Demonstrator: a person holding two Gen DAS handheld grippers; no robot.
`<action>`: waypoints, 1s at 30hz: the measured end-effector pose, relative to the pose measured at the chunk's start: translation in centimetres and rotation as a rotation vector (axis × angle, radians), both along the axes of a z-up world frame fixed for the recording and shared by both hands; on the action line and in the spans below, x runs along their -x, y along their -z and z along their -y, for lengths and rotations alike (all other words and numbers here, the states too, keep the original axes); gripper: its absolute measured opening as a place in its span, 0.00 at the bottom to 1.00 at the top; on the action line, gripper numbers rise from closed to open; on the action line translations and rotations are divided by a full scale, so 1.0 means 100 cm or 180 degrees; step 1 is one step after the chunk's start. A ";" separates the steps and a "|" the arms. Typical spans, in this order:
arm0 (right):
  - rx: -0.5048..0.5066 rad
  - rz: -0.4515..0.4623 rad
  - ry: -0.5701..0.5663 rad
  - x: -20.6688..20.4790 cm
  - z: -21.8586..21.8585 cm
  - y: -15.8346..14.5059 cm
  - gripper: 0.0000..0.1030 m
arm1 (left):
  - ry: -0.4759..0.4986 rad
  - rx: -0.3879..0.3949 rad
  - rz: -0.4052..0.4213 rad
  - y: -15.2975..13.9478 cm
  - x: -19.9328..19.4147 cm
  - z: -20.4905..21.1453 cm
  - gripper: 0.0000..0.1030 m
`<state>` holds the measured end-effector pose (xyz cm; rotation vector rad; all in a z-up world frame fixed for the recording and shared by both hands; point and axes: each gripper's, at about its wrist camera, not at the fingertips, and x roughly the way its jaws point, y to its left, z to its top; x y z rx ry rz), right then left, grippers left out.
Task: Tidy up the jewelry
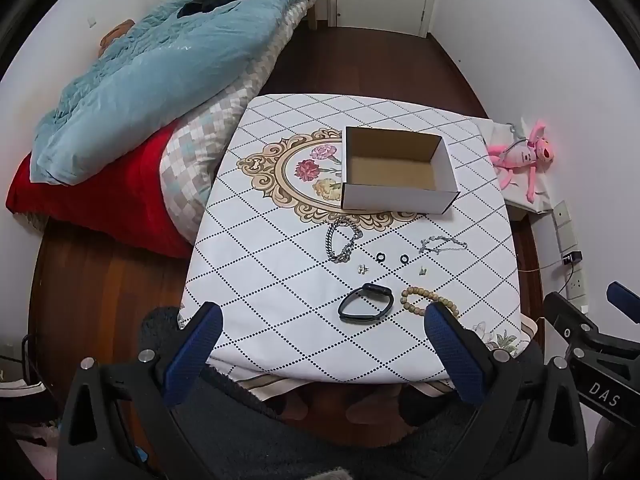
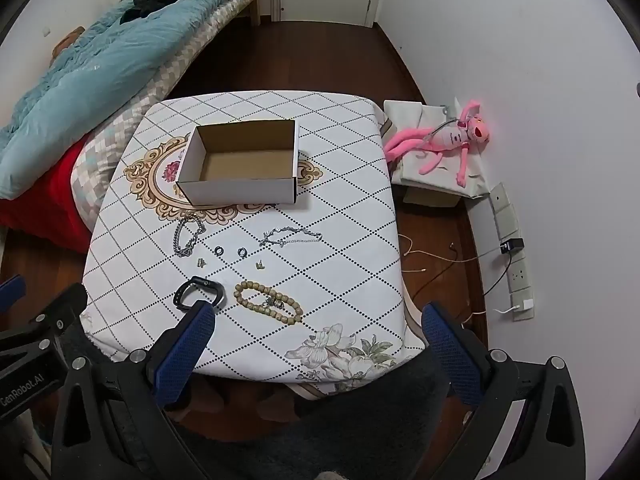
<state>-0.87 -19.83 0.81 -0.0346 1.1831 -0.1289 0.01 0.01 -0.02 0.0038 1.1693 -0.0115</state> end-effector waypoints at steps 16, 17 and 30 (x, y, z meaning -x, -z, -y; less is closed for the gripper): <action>-0.0041 0.0028 0.0000 0.000 0.003 -0.005 1.00 | -0.0002 -0.0008 0.0016 0.001 0.001 0.000 1.00; -0.0041 0.0023 0.0003 -0.001 0.002 -0.005 1.00 | 0.0001 -0.0011 0.0019 0.001 0.001 0.000 1.00; -0.0034 0.0031 0.0000 -0.001 0.003 -0.009 1.00 | 0.0016 -0.0022 0.0045 -0.008 0.001 0.005 1.00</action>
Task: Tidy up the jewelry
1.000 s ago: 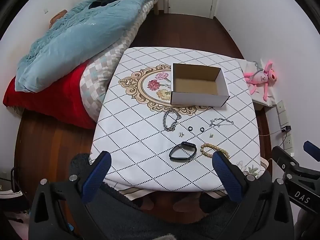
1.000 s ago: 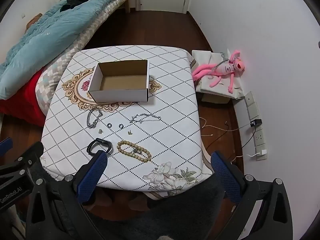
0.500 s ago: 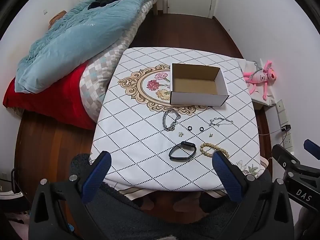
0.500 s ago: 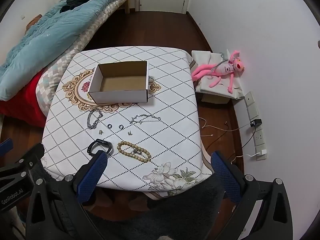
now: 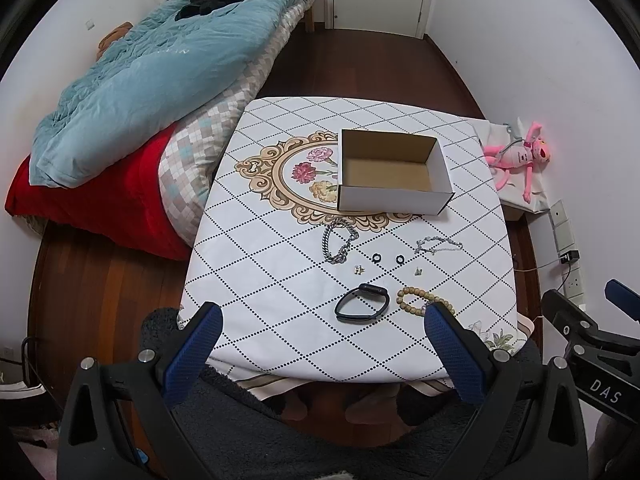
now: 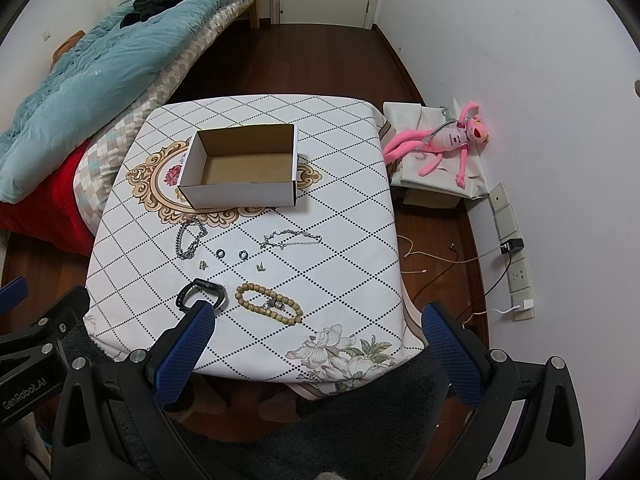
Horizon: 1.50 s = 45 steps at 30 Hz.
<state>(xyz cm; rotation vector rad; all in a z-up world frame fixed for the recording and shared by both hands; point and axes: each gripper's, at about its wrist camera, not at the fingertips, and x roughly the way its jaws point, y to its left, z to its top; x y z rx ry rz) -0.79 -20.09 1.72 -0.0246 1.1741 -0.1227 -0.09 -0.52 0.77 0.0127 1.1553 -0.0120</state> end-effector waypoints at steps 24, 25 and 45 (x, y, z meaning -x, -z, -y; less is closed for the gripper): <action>-0.0003 0.0012 0.0012 0.001 0.001 -0.001 1.00 | 0.0012 0.0021 0.0010 -0.005 -0.001 0.005 1.00; -0.0001 0.0012 0.0013 0.001 0.001 -0.005 1.00 | 0.0012 0.0023 0.0009 -0.006 -0.001 0.006 1.00; 0.0001 0.0007 0.0016 0.001 0.001 -0.005 1.00 | 0.0033 0.0039 0.0001 -0.007 -0.001 0.006 1.00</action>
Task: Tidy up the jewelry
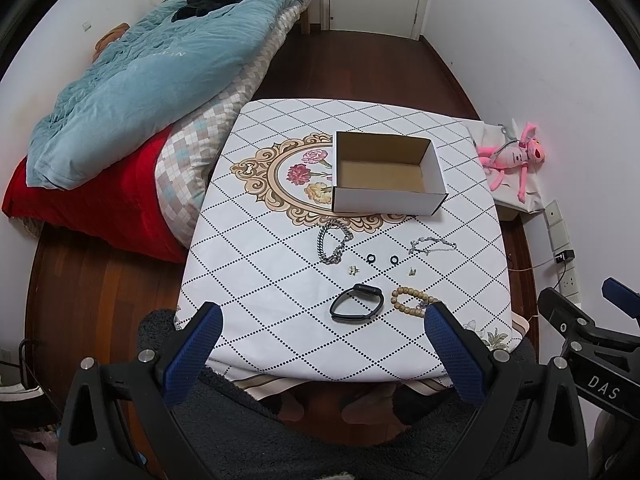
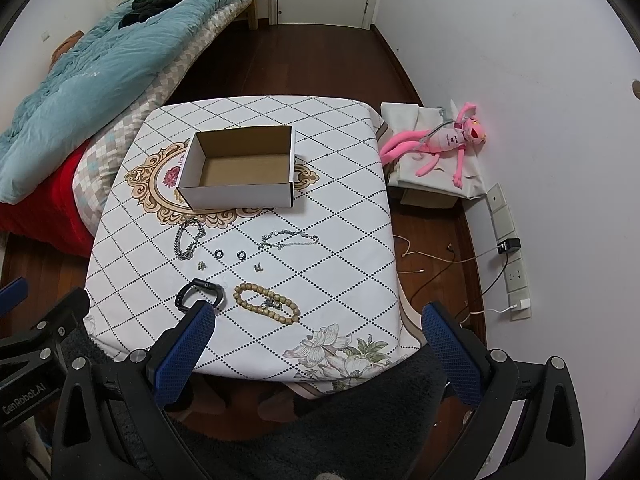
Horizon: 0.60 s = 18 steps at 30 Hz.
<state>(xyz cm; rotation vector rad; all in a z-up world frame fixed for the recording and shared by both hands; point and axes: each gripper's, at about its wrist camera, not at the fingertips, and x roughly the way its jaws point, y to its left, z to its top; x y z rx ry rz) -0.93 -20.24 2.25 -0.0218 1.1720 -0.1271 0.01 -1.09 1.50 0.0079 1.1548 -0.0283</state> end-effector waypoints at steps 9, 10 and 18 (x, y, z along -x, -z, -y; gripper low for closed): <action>-0.0003 0.0004 0.0011 0.000 0.001 -0.002 1.00 | 0.0001 0.0004 0.0003 0.000 0.001 -0.001 1.00; 0.0001 0.0004 0.0009 0.000 0.001 -0.001 1.00 | 0.0000 0.0003 0.0002 0.000 0.000 0.000 1.00; -0.0002 0.0005 0.0008 0.000 0.001 -0.002 1.00 | 0.0007 0.0013 0.0003 0.001 0.001 -0.001 1.00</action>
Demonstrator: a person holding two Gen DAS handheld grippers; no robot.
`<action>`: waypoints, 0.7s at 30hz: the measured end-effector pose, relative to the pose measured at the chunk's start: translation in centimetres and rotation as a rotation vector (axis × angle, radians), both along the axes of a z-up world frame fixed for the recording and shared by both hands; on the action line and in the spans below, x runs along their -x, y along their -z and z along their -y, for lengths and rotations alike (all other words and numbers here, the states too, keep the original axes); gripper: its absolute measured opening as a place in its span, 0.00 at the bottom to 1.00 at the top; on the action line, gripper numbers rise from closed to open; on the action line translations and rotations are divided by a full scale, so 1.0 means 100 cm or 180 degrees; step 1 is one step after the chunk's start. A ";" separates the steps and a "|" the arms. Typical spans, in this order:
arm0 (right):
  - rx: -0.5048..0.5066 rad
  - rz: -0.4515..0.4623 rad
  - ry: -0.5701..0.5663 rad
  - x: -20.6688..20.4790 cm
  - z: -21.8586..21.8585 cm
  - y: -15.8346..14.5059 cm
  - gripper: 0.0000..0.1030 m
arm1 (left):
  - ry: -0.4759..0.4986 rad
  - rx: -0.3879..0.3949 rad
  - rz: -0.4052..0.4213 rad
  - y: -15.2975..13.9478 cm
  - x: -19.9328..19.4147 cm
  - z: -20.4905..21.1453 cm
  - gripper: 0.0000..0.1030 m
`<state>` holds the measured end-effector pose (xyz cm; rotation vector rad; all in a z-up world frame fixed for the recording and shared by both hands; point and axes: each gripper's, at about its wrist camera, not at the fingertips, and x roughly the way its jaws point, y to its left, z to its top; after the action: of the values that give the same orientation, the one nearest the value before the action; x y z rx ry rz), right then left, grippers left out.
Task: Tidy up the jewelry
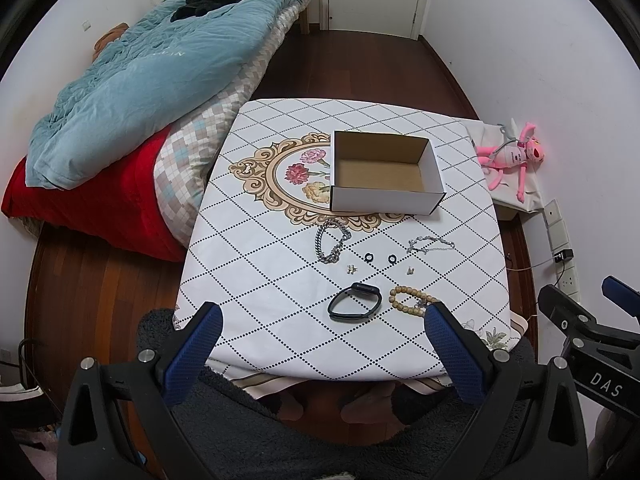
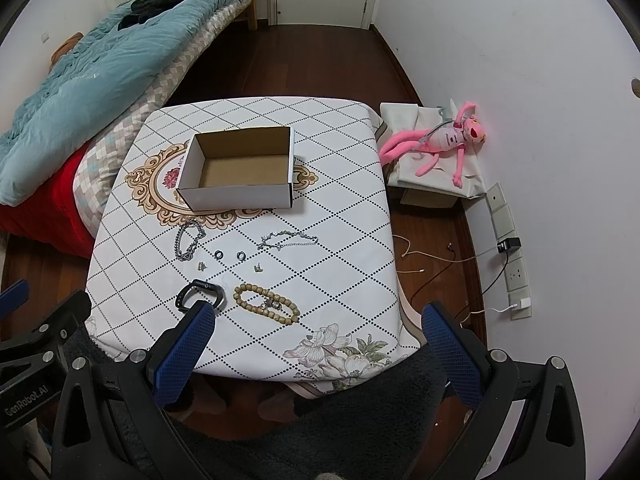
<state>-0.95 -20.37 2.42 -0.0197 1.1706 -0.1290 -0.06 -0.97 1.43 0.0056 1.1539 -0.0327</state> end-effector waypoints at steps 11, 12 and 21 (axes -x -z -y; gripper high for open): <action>-0.0045 0.0007 0.0206 -0.016 0.014 0.021 1.00 | -0.0089 -0.0108 0.0039 0.036 -0.029 -0.003 1.00; -0.0054 -0.0016 0.0244 -0.020 0.018 0.028 1.00 | -0.0101 -0.0139 0.0028 0.044 -0.035 -0.005 1.00; -0.0129 -0.0549 0.0402 -0.055 0.031 0.140 0.88 | -0.0035 -0.0137 -0.0451 0.141 -0.068 -0.015 0.82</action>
<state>4.52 -23.52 -11.61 0.0804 1.3467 -0.2184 6.73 0.48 -12.68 0.0357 1.2960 0.0015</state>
